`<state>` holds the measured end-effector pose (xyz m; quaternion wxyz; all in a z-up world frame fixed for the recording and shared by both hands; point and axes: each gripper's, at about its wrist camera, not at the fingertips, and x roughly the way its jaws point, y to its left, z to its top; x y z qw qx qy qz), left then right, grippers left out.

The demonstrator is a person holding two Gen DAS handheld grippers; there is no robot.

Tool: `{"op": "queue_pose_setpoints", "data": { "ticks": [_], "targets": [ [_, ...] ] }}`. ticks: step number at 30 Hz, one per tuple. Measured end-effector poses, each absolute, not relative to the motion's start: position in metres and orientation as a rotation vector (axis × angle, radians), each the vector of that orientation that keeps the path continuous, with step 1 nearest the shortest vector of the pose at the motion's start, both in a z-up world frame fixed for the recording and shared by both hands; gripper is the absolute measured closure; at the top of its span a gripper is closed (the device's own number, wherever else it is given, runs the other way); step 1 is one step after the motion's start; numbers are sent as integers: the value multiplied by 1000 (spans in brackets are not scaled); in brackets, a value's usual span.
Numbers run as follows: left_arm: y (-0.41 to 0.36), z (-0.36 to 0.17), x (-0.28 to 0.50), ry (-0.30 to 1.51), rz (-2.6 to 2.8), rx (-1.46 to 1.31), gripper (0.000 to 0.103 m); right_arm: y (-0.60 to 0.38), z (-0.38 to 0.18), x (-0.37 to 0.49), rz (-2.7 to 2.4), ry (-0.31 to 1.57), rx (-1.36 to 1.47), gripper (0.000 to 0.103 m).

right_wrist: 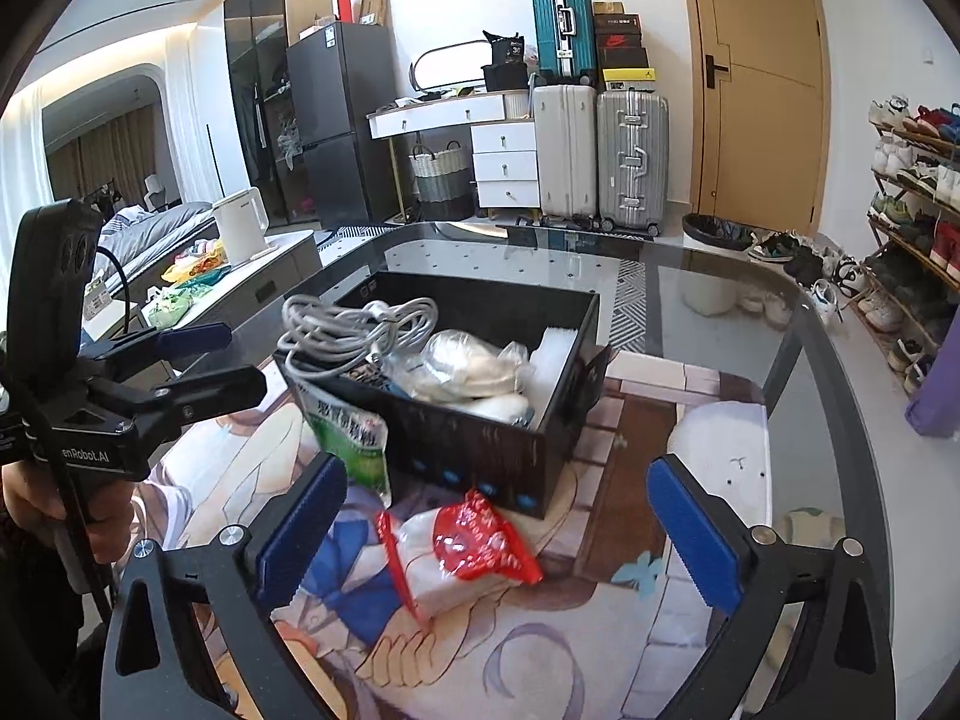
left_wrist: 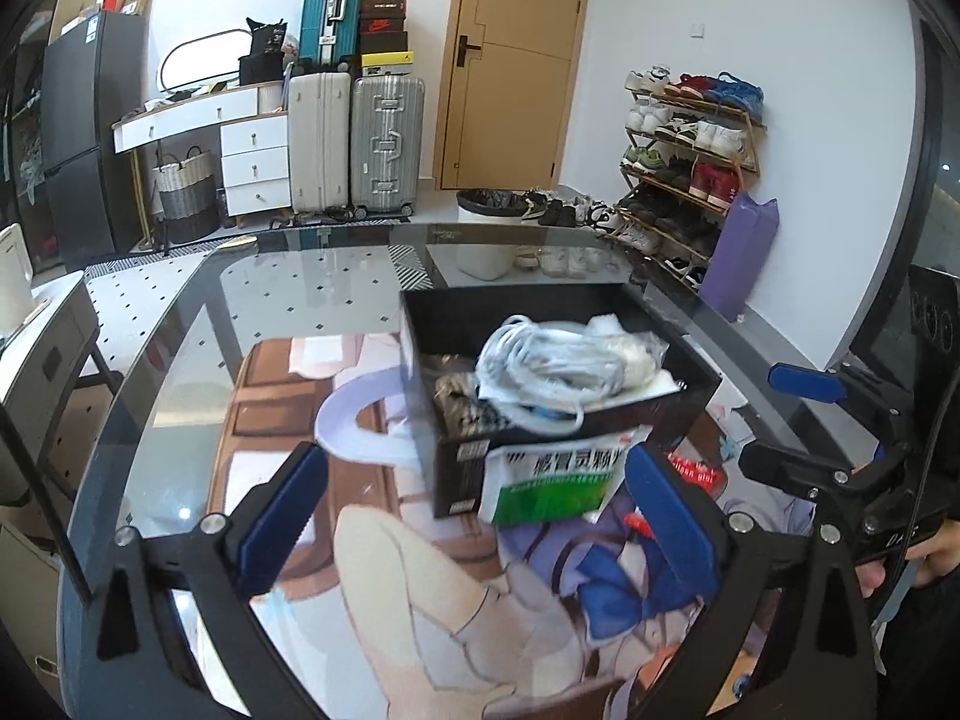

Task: Organize soft objects
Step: 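Lower the right gripper toward the red-capped white balloon glue bag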

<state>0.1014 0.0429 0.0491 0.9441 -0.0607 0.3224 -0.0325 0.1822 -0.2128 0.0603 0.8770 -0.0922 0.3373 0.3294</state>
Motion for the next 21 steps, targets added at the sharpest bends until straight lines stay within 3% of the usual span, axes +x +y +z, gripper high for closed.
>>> {"op": "queue_pose_setpoints", "data": {
  "ticks": [21],
  "targets": [
    [56, 39, 85, 664, -34, -135, 3, -192, 40, 175, 698, 765, -244, 1]
  ]
}}
